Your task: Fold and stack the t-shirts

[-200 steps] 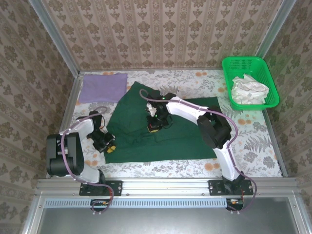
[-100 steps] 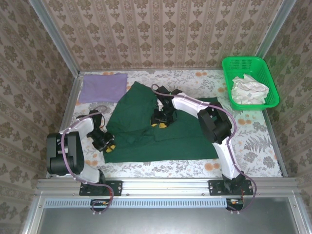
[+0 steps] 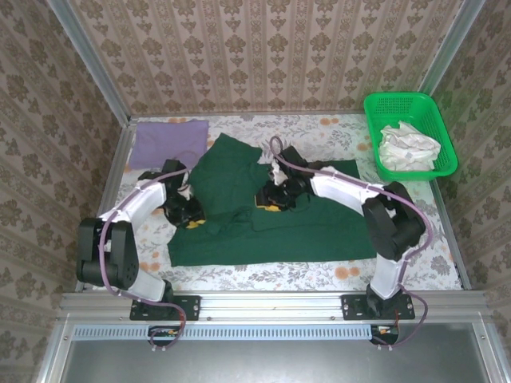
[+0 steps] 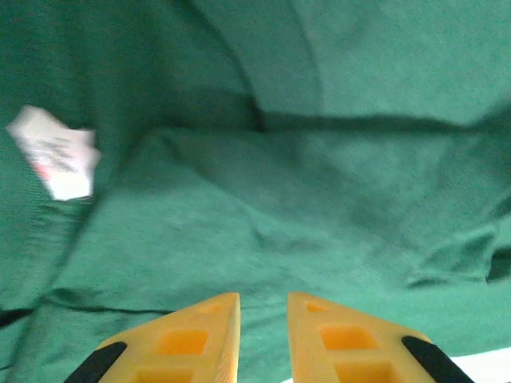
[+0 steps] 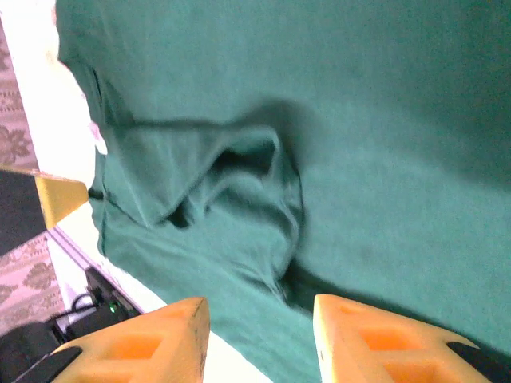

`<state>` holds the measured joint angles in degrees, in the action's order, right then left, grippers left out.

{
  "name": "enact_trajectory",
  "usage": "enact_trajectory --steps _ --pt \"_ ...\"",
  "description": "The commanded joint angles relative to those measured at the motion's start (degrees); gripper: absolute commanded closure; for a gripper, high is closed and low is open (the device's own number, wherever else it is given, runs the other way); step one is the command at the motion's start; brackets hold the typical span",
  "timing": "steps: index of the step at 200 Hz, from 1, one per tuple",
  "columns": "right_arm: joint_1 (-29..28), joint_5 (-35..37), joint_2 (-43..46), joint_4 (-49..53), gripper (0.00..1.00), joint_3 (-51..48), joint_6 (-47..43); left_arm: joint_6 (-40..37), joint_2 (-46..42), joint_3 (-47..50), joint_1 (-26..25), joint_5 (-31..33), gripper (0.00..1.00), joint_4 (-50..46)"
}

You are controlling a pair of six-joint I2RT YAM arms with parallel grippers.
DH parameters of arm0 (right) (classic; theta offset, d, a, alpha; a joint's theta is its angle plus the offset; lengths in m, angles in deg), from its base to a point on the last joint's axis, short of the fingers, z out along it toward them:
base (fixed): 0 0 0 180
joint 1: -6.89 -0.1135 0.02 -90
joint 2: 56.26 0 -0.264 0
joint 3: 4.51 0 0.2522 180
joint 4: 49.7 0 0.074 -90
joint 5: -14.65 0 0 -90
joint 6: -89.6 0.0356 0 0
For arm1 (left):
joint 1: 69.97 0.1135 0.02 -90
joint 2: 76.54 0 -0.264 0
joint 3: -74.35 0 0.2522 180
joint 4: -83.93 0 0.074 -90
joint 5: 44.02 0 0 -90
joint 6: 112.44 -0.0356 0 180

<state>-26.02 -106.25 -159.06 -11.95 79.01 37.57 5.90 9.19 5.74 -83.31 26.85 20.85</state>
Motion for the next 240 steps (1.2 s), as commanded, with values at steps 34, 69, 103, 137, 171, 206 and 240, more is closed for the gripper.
enact_trajectory --steps 34,69,103,137,171,206,240 --pt "-0.90 -1.46 10.50 -11.46 0.60 -16.77 4.12 -8.63 1.63 -1.89 -10.02 1.95 0.65 -0.52" --pt "-1.89 -0.22 14.81 -15.47 0.59 -22.46 6.62 -11.26 3.51 -3.29 -16.71 7.93 0.57 -0.49" --pt "-2.08 0.69 16.78 -15.14 0.59 -24.72 6.54 -12.76 6.78 -6.29 -21.40 14.63 0.57 -2.78" --pt "-2.09 1.63 18.53 -14.58 0.59 -25.96 6.06 -13.70 7.98 -7.41 -25.82 22.77 0.55 -5.04" --pt "-2.08 1.62 18.75 -15.10 0.58 -26.82 6.13 -14.82 7.66 -7.29 -28.05 27.10 0.57 -5.53" --pt "-2.00 1.58 18.17 -15.47 0.58 -26.79 6.06 -15.69 9.31 -6.74 -28.14 28.18 0.58 -4.94" --pt "-2.01 1.37 17.56 -15.31 0.58 -26.26 5.81 -16.35 10.46 -5.98 -28.10 28.89 0.59 -3.70"
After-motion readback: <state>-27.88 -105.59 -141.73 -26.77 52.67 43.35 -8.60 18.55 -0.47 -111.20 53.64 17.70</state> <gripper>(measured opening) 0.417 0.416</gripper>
